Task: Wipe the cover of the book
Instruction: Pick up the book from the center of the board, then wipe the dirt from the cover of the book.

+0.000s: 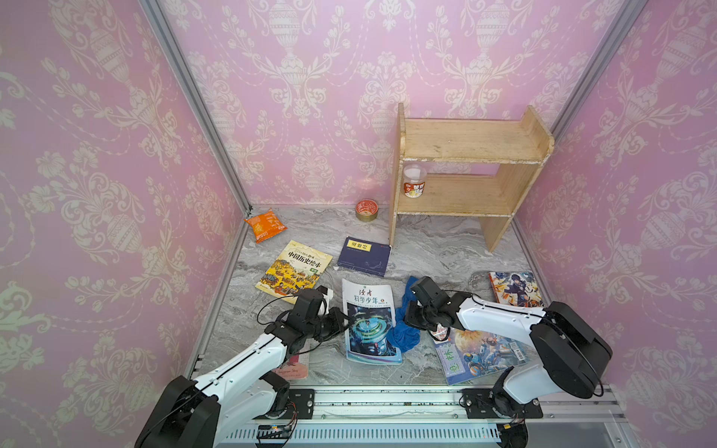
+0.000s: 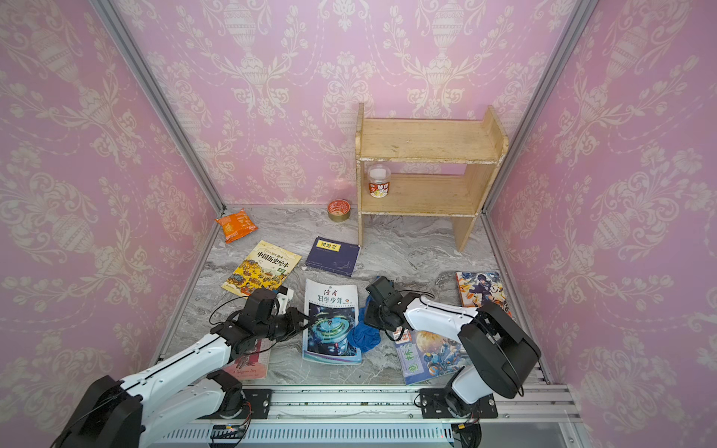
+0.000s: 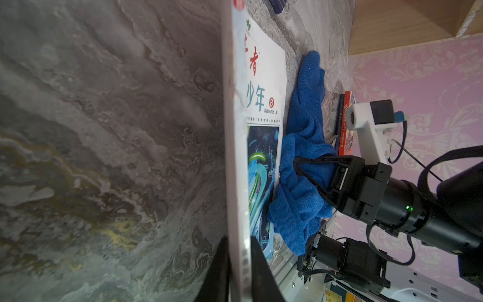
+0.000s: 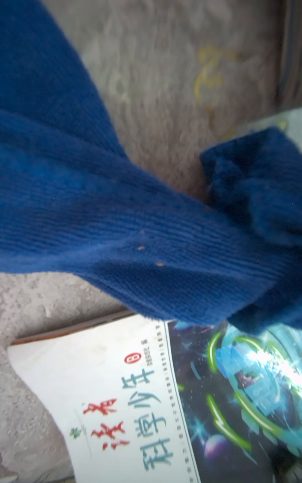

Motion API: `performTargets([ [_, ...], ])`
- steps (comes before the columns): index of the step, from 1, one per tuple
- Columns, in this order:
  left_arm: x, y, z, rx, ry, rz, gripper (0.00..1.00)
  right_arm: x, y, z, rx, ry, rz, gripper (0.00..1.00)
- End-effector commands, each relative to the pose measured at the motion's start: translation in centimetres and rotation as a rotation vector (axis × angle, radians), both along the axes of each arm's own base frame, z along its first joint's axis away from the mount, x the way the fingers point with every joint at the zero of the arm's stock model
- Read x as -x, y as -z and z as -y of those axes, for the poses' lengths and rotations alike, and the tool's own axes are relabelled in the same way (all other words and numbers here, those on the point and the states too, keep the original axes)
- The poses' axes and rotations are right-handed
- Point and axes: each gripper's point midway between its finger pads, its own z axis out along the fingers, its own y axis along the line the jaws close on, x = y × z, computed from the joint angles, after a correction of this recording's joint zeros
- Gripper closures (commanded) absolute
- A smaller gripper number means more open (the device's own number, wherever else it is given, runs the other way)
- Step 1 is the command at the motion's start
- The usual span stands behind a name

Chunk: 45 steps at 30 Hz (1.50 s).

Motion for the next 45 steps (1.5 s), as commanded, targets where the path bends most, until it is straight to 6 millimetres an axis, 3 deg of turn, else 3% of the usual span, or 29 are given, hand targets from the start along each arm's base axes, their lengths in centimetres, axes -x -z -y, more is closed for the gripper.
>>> performTargets([
  [1, 0.0, -1.0, 0.9, 0.018, 0.056, 0.017, 0.95, -1.3, -3.8, 1.6, 0.131, -0.057, 0.082, 1.0],
  [4, -0.1, -0.6, 1.1, 0.013, 0.067, 0.008, 0.99, -3.6, -7.3, 0.1, 0.118, -0.099, 0.175, 1.0],
  [7, -0.2, 0.1, 1.4, -0.001, 0.082, -0.004, 1.0, -5.6, -8.1, -2.3, 0.084, -0.145, 0.201, 1.0],
  [12, -0.8, 1.0, 1.6, -0.02, 0.075, -0.012, 1.0, -9.1, -5.7, -6.1, 0.076, -0.204, 0.178, 1.0],
  [16, -1.0, 0.9, 1.7, -0.03, 0.069, 0.007, 1.0, -9.4, -1.8, -7.1, 0.087, -0.228, 0.087, 1.0],
  [19, -1.0, 1.2, 1.4, -0.046, 0.059, 0.013, 1.0, -7.5, 0.7, -6.6, 0.078, -0.221, 0.015, 1.0],
  [22, -1.1, 1.4, 1.2, -0.054, 0.045, 0.018, 1.0, -3.9, 2.8, -4.4, 0.105, -0.197, -0.037, 1.0],
  [29, -1.5, 1.3, 1.1, -0.072, 0.05, 0.056, 1.0, 6.1, 4.3, -1.7, 0.214, -0.251, -0.104, 1.0],
  [35, -1.5, 2.2, 0.8, -0.077, 0.03, 0.048, 1.0, 12.5, 4.8, -1.0, 0.184, -0.25, -0.168, 1.0],
  [41, -1.7, 2.3, 0.8, -0.079, 0.026, 0.054, 1.0, 15.2, 4.3, -0.4, 0.192, -0.292, -0.193, 1.0],
  [45, -1.5, 2.5, 1.1, -0.061, 0.043, 0.05, 1.0, 13.8, 4.2, 1.0, 0.194, -0.259, -0.167, 1.0],
])
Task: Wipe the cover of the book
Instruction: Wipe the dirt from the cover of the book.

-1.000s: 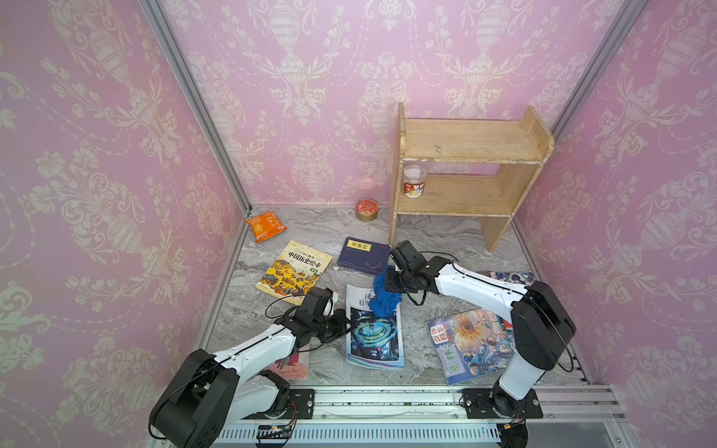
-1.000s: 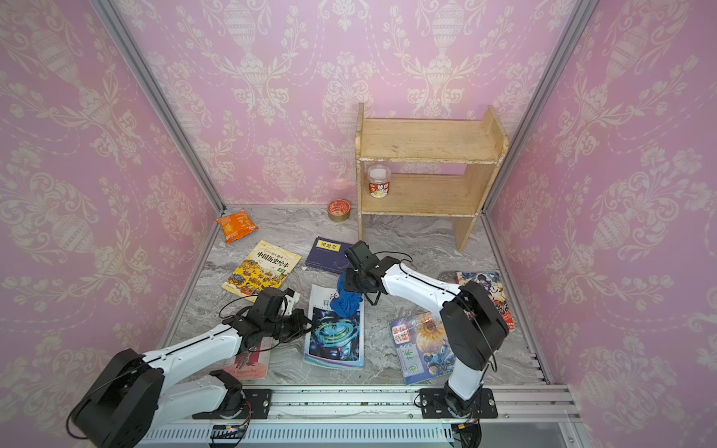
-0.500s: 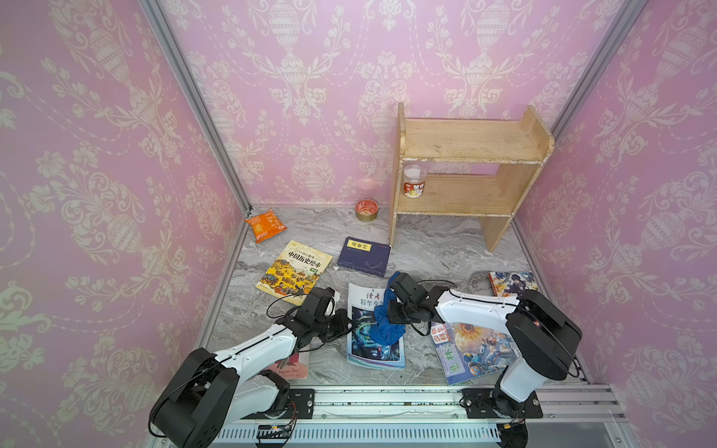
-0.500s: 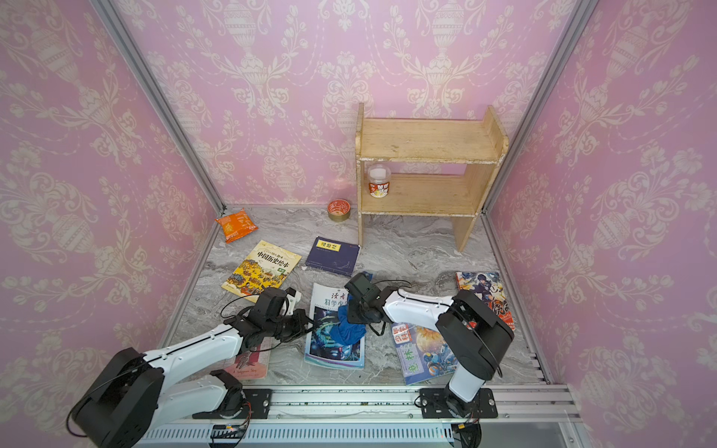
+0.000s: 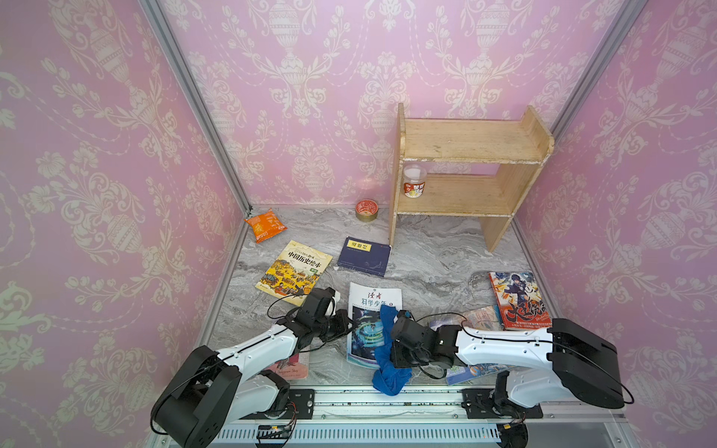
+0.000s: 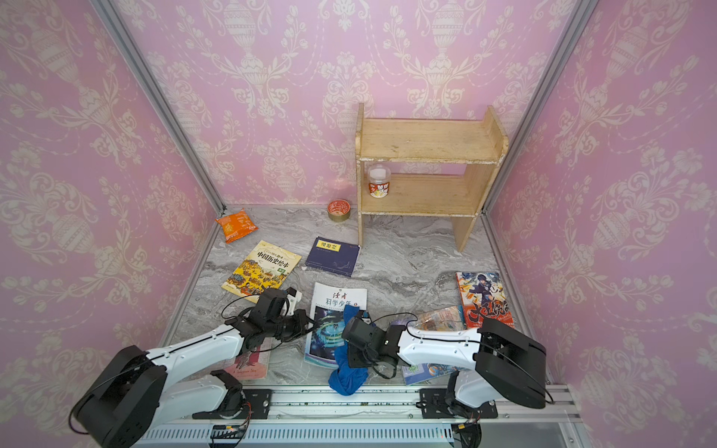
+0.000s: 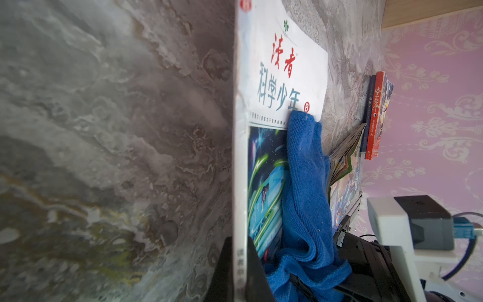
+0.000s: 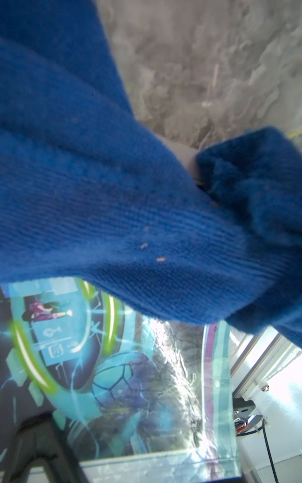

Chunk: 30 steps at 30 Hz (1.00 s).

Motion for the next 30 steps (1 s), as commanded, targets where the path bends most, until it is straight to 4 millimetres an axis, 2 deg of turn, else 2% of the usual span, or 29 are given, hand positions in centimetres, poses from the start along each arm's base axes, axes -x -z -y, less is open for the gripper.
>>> performTargets([
  [1, -1.2, -0.3, 0.2, 0.009, -0.007, 0.071, 1.0, 1.4, 3.7, 7.0, 0.224, 0.056, -0.124, 1.0],
  [3, -0.8, 0.0, 0.3, 0.017, 0.004, 0.059, 1.0, -1.0, 2.8, 7.0, 0.187, 0.086, -0.09, 1.0],
  [6, -0.5, 0.3, 0.4, 0.023, 0.016, 0.061, 1.0, -5.6, 0.3, 5.9, 0.138, 0.096, -0.008, 1.0],
  [8, -0.4, 0.4, 0.4, 0.023, 0.026, 0.06, 1.0, -8.5, -1.1, 4.6, 0.117, 0.092, 0.037, 1.0],
  [11, -0.4, 0.4, 0.7, 0.028, 0.04, 0.065, 1.0, -11.9, -2.5, 2.2, 0.096, 0.07, 0.082, 1.0],
  [13, -0.5, 0.6, 0.8, 0.025, 0.042, 0.071, 1.0, -13.5, -2.4, 0.3, 0.091, 0.04, 0.091, 1.0],
  [16, -0.6, 1.1, 1.0, 0.031, 0.041, 0.075, 1.0, -14.7, -0.6, -2.1, 0.077, 0.009, 0.048, 1.0],
  [19, -0.8, 1.4, 1.4, 0.046, 0.041, 0.067, 1.0, -12.8, 1.7, -4.1, 0.041, -0.031, -0.013, 1.0],
  [21, -1.0, 1.3, 1.6, 0.05, 0.041, 0.069, 1.0, -10.0, 3.0, -4.1, 0.078, -0.073, -0.034, 1.0],
  [24, -1.2, 1.4, 1.5, 0.044, 0.037, 0.081, 1.0, -4.8, 4.8, -3.5, 0.095, -0.131, -0.082, 1.0],
  [25, -1.2, 1.3, 1.6, 0.044, 0.043, 0.085, 1.0, -3.2, 5.3, -3.0, 0.088, -0.133, -0.106, 1.0],
  [27, -1.1, 1.4, 1.7, 0.04, 0.059, 0.078, 1.0, -1.4, 6.2, -1.0, 0.076, -0.103, -0.147, 1.0],
  [30, -0.6, 1.6, 1.9, 0.033, 0.087, 0.044, 1.0, -1.9, 6.6, 3.1, 0.107, -0.001, -0.191, 1.0],
])
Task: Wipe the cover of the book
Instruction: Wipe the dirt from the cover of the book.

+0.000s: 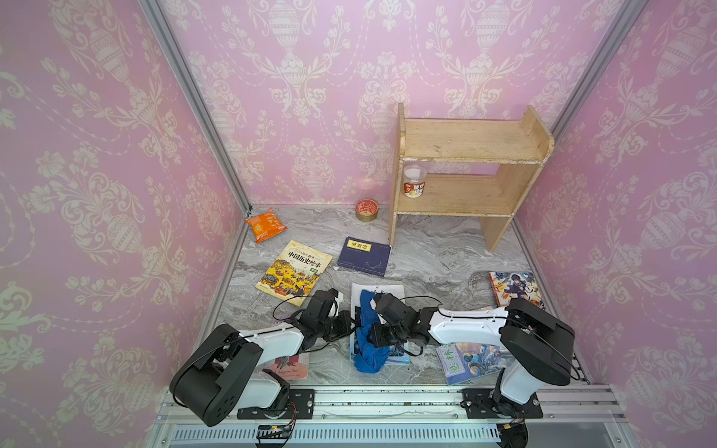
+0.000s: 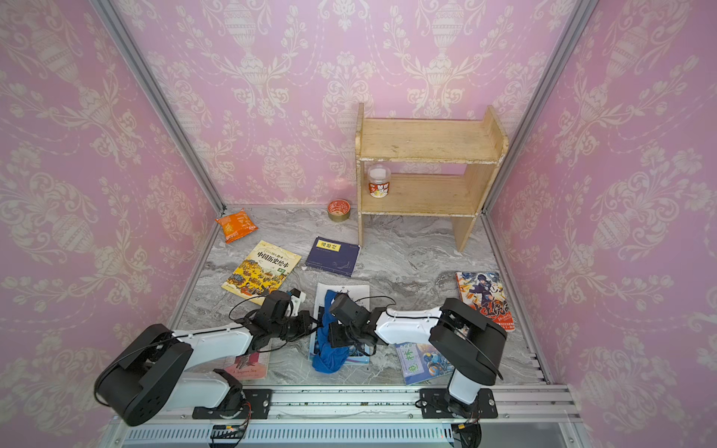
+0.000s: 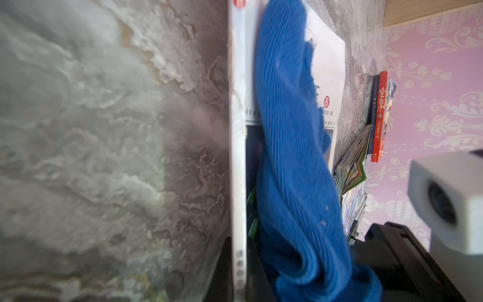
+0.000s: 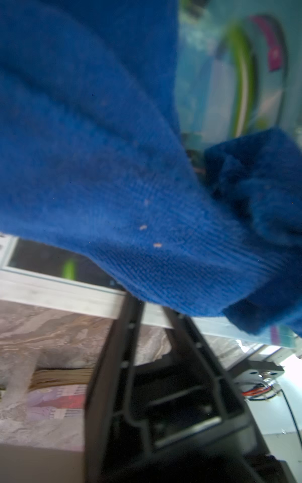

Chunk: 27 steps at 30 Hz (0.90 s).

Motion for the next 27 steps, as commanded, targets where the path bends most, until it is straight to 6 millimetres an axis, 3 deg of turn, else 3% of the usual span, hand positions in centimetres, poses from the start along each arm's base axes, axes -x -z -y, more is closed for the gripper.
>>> performTargets([
  [1, 0.3, -0.6, 1.0, 0.016, 0.062, -0.004, 1.0, 2.6, 6.3, 9.8, 0.25, 0.157, -0.255, 1.0],
  [4, 0.7, -0.8, 1.2, 0.031, 0.071, -0.025, 1.0, -1.4, 5.2, 11.0, 0.22, 0.214, -0.218, 1.0],
  [6, 1.0, -0.8, 1.1, 0.024, 0.085, -0.016, 1.0, -4.9, 4.2, 10.2, 0.201, 0.221, -0.15, 1.0],
  [10, 1.7, -0.3, 0.8, -0.002, 0.122, -0.015, 1.0, -11.4, 3.4, 4.6, 0.081, 0.197, -0.076, 1.0],
  [13, 1.8, 0.2, 0.6, -0.004, 0.105, -0.028, 1.0, -13.6, 3.7, -0.7, -0.03, 0.169, -0.104, 1.0],
  [16, 1.9, 0.6, 0.4, -0.006, 0.087, -0.032, 1.0, -11.8, 4.1, -4.5, -0.027, 0.1, -0.08, 1.0],
  [17, 1.9, 0.9, 0.2, -0.012, 0.077, -0.034, 1.0, -10.6, 4.6, -4.9, -0.01, 0.084, -0.079, 1.0],
  [19, 1.9, 1.6, -0.5, -0.029, 0.036, -0.038, 1.0, -7.1, 6.6, -3.8, 0.04, 0.075, -0.114, 1.0],
  [21, 1.7, 1.9, -0.8, -0.025, -0.004, -0.03, 1.0, -4.4, 7.9, -1.6, 0.069, 0.109, -0.143, 1.0],
  [24, 1.0, 1.7, -0.9, -0.006, -0.049, -0.009, 1.0, -1.0, 9.2, 4.3, 0.159, 0.195, -0.165, 1.0],
  [27, 0.4, 1.3, -0.7, 0.003, -0.061, 0.011, 1.0, 1.4, 9.3, 10.0, 0.273, 0.252, -0.149, 1.0],
])
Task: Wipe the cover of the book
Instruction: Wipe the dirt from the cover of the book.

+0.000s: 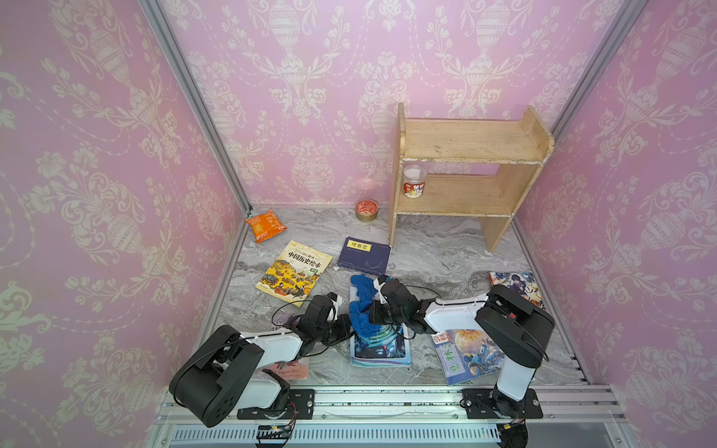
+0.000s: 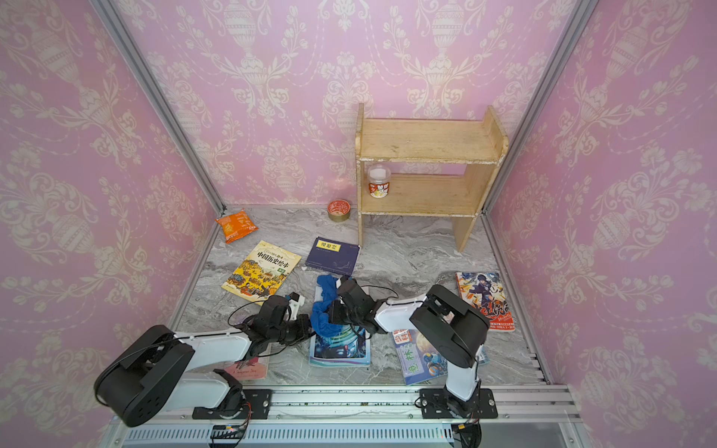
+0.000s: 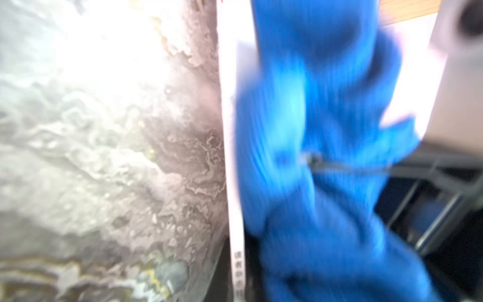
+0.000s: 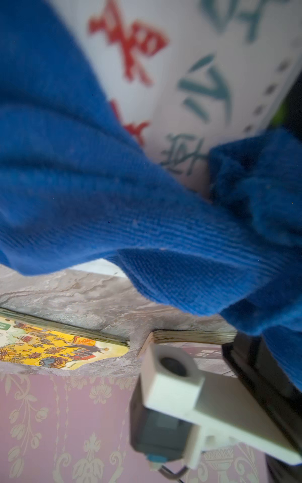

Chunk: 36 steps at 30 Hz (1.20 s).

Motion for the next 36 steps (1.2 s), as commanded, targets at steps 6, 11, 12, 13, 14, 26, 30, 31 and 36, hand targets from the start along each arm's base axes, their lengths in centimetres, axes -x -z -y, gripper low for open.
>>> performTargets([
  [6, -0.6, 0.4, -0.4, -0.021, -0.049, 0.013, 1.0, 5.2, 8.2, 15.3, 0.454, 0.18, -0.261, 1.0],
  [11, -1.9, -0.3, -0.7, -0.054, -0.073, 0.065, 0.62, 3.1, 7.3, 14.9, 0.455, 0.186, -0.248, 1.0],
  [12, -2.4, -0.5, -0.8, -0.065, -0.084, 0.083, 0.49, 3.2, 7.3, 15.3, 0.464, 0.198, -0.245, 1.0],
  [13, -3.1, -0.6, -1.0, -0.08, -0.104, 0.1, 0.45, 3.4, 7.3, 15.7, 0.473, 0.207, -0.242, 1.0],
  [14, -3.7, -0.6, -1.3, -0.092, -0.119, 0.108, 0.43, 3.6, 7.3, 16.1, 0.485, 0.213, -0.242, 1.0],
  [26, -12.7, 0.0, 0.8, 0.116, -0.174, 0.095, 0.76, 2.5, 7.3, 15.6, 0.496, 0.181, -0.219, 1.0],
  [30, -12.4, 0.1, 1.8, 0.164, -0.146, 0.087, 0.94, 0.5, 6.7, 14.4, 0.483, 0.158, -0.196, 1.0],
  [31, -12.1, 0.2, 1.9, 0.165, -0.137, 0.085, 0.97, -0.2, 6.4, 13.5, 0.466, 0.145, -0.187, 1.0],
  [36, -10.9, 0.4, 2.4, 0.162, -0.117, 0.088, 1.0, -0.4, 5.7, 6.4, 0.393, -0.01, -0.147, 1.0],
])
